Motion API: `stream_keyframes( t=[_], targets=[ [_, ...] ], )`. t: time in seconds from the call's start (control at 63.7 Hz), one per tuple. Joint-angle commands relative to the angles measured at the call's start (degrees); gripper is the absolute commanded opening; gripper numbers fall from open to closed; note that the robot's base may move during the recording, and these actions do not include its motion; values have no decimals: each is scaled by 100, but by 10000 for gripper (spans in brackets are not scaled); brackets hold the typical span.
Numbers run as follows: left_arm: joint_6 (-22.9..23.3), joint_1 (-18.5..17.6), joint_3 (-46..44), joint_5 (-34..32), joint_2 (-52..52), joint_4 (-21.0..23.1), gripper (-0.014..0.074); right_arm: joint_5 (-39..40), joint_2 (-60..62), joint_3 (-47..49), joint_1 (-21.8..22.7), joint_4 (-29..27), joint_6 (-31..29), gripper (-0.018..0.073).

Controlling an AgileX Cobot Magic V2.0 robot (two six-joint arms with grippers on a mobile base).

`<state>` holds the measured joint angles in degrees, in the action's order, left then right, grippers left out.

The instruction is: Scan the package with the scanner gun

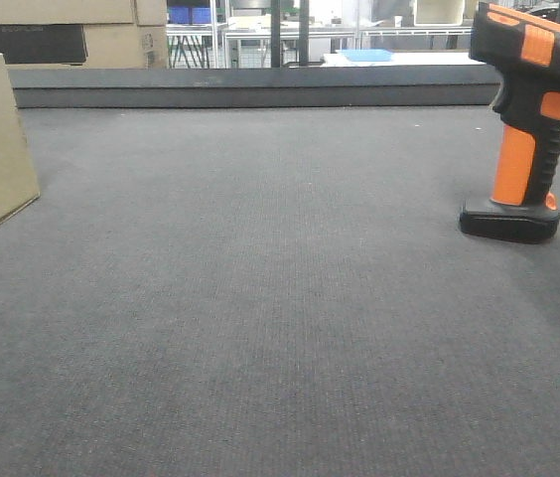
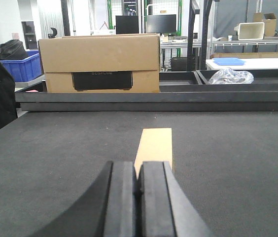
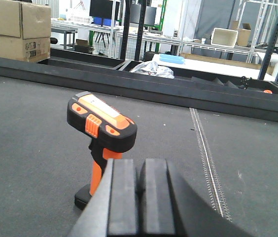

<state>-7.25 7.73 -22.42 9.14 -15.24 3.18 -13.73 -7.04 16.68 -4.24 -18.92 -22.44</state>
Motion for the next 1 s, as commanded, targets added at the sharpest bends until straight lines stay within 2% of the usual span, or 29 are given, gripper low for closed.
stream_keyframes(
  t=[0.0, 0.22, 0.439, 0.534, 0.565, 0.612, 0.659, 0.989],
  targets=[
    [45, -24, 7, -117, 22, 35, -111, 174, 20, -19, 21, 21, -7, -153],
    [45, -115, 397, -83, 382, -150, -111, 174, 20, -19, 21, 21, -7, -153],
    [45, -126, 1523, -158, 1324, -40, -111, 174, 20, -19, 21, 21, -7, -153],
    [45, -126, 2052, -369, 1524, 36, -111, 174, 20, -19, 21, 21, -7, -153],
    [45, -126, 2230, -625, 1524, 76, -111, 174, 20, -19, 21, 21, -7, -153],
    [45, -126, 2242, -914, 1524, 107, -111, 173, 31, -19, 21, 21, -7, -153],
    [45, -126, 2242, -684, 1524, 146, -111, 173, 31, -19, 21, 21, -7, -153],
    [45, -149, 2242, -723, 1524, 155, -111, 173, 31, -19, 21, 21, -7, -153]
  ],
)
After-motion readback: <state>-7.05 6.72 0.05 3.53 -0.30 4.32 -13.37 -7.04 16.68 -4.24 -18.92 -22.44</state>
